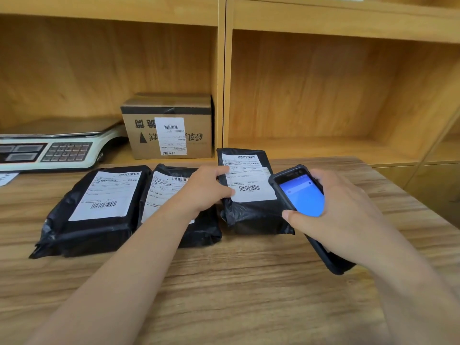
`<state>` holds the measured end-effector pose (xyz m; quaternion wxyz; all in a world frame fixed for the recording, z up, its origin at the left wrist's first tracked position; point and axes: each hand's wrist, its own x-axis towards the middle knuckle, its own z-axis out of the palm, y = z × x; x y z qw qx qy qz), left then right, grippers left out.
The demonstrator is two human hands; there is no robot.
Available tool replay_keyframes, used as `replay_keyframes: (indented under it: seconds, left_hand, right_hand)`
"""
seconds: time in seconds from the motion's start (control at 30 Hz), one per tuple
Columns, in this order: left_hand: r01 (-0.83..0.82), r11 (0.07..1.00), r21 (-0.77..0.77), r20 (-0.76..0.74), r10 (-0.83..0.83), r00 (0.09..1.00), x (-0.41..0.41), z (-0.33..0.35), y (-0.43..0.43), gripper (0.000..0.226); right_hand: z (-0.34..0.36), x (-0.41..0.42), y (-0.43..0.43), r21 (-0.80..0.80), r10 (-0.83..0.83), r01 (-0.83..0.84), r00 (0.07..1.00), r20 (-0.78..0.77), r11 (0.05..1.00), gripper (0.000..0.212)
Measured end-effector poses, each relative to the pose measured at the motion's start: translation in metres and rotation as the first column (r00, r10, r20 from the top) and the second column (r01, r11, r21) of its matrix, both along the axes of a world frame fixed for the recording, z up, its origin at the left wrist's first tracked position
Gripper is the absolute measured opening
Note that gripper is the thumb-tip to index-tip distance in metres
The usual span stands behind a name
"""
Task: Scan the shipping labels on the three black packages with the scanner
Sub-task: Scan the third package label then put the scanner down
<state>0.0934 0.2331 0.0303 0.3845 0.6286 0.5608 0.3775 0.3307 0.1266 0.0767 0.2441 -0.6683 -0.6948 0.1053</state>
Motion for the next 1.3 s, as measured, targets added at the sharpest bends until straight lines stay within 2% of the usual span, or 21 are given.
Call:
replay_keyframes:
  seconds: [0.3,0.5,0.6,0.83,1.0,1.17,1.3]
  left_hand:
    - [0.023,0.993,-0.117,0.011,-0.022,1.000,0.000,-0.009,0.004,0.037]
    - [0.013,0.990,-0.140,-0.028,-0.017,0.999,-0.001,-0.011,0.006,0.059]
    - [0.003,0.991,-0.137,-0.039,-0.009,0.999,-0.001,-0.011,0.007,0.060]
    - [-0.019,0.998,-0.056,-0.128,0.012,0.992,-0.003,-0.008,0.007,0.058]
    - [-0.046,0.999,0.000,-0.187,0.045,0.981,-0.006,-0.003,0.005,0.049]
    - [-0.079,0.996,0.046,-0.184,0.086,0.979,-0.013,0.000,0.003,0.043]
    - [-0.070,0.993,0.096,-0.192,0.088,0.978,-0.019,0.000,0.000,0.045]
  right_hand:
    - [-0.004,0.000,0.001,-0.017,-0.005,0.004,1.000,-0.021,1.000,0.091]
    - [-0.007,0.001,0.001,-0.014,0.002,-0.003,0.999,-0.032,1.000,0.088]
    - [-0.008,0.002,0.000,-0.013,-0.007,0.006,1.000,-0.018,1.000,0.091]
    - [-0.011,0.004,0.001,-0.004,-0.017,0.017,1.000,-0.017,1.000,0.089]
    - [-0.009,0.004,-0.002,0.028,-0.008,0.009,0.999,-0.042,1.000,0.059]
    - [-0.008,0.006,-0.007,0.024,-0.032,0.033,0.999,-0.023,0.999,0.074]
    - [-0.005,0.004,-0.013,0.027,-0.033,0.034,0.999,-0.043,0.999,0.063]
